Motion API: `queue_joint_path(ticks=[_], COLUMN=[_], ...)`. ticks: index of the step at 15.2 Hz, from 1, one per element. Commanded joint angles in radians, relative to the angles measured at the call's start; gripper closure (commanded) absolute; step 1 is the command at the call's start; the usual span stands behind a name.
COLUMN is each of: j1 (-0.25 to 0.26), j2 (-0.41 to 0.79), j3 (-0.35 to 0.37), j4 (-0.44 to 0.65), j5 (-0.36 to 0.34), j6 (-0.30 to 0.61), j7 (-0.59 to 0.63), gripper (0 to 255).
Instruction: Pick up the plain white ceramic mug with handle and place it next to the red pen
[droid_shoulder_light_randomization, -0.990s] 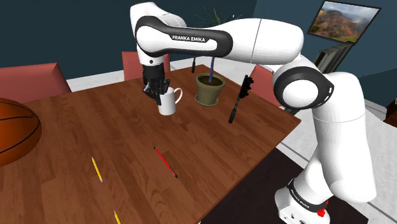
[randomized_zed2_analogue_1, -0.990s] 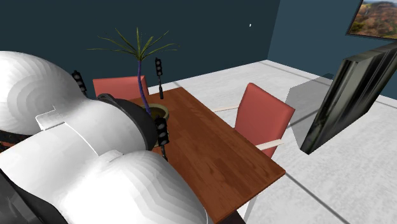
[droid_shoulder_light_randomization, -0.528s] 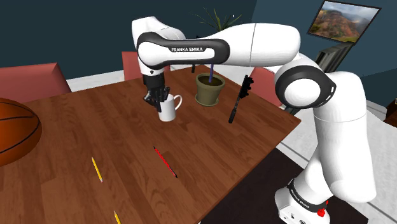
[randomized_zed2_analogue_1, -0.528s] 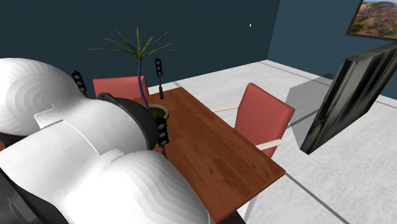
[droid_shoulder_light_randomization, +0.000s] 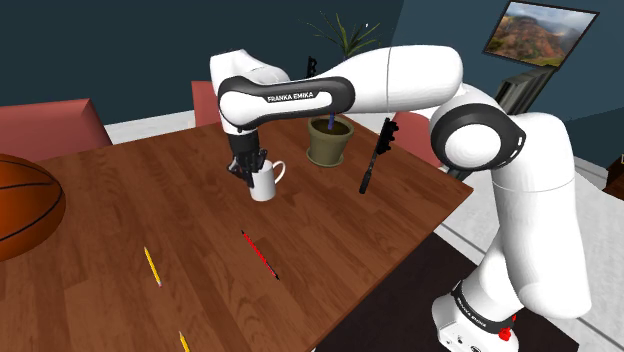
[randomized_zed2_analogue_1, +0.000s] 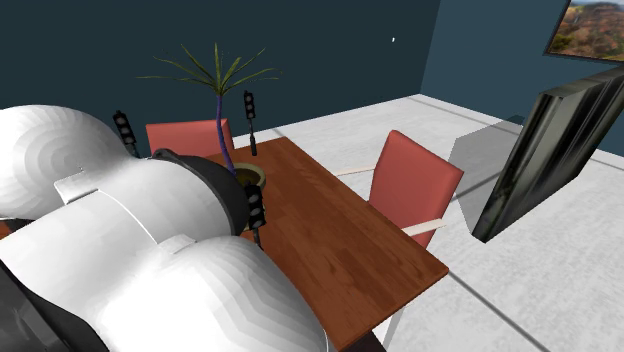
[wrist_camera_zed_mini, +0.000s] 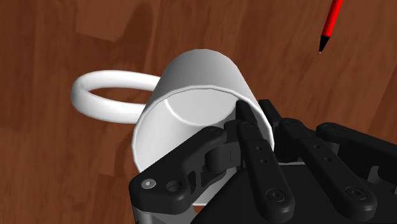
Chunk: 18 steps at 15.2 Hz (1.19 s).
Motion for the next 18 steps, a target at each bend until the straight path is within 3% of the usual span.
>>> queue_joint_path(ticks=[1, 12, 13, 18], j1=[-0.001, -0.001, -0.001, -0.001], j2=[0.005, 0.015, 0.015, 0.015], j3=[0.000, -0.001, -0.001, -0.001], j4=[-0.017, -0.044, -0.044, -0.044], j5=[0.000, -0.001, -0.001, -0.001], j6=[0.021, 0.059, 0.059, 0.059], j7=[0.000, 0.000, 0.000, 0.000], gripper=[255, 255, 0, 0])
